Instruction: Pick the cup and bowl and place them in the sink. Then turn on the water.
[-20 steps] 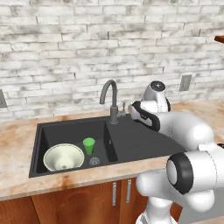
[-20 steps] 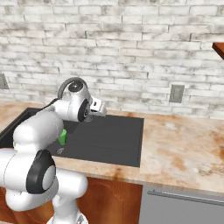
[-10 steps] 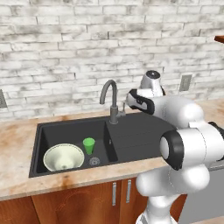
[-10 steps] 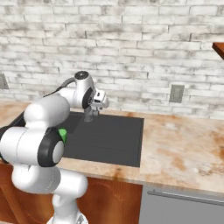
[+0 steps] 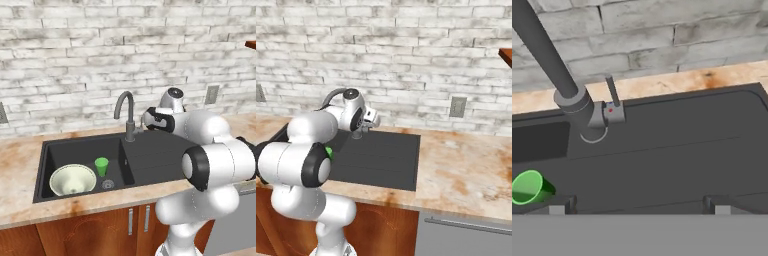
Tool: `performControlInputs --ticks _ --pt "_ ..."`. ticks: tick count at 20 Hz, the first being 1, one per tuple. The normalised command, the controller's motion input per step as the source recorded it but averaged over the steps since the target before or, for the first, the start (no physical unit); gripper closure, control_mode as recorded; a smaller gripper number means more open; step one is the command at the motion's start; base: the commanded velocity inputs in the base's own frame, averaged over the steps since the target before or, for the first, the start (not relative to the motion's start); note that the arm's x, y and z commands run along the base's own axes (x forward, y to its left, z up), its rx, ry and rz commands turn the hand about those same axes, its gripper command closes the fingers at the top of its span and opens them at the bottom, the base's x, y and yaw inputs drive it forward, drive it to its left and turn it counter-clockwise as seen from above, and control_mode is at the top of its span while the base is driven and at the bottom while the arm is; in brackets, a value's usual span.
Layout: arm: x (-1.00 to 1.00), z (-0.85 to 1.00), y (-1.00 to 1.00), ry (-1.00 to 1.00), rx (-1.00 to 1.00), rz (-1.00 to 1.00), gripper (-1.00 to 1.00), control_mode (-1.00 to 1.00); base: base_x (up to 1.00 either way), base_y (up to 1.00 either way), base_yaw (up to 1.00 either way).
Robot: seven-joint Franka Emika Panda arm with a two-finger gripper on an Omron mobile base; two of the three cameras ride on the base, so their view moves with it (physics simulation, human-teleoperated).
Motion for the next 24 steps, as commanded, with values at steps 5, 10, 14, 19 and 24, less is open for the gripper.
performControlInputs --ticks 5,10,14,19,24 --pt "0.32 0.0 0.1 -0.07 0.0 0.0 -1.0 -1.0 0.0 0.0 0.0" --pt "0.34 -0.03 -0.02 -0.14 0.0 0.0 -1.0 -1.0 0.0 0.0 0.0" --pt "0.03 -0.09 0.0 -0.07 0.0 0.0 -1.0 -1.0 0.0 0.0 0.0" --pt "0.09 -0.02 0.0 0.0 0.0 0.0 -1.0 -1.0 0.0 0.0 0.0" --pt "0.39 -0.01 0.0 0.07 0.0 0.0 -1.0 -1.0 0.0 0.0 0.0"
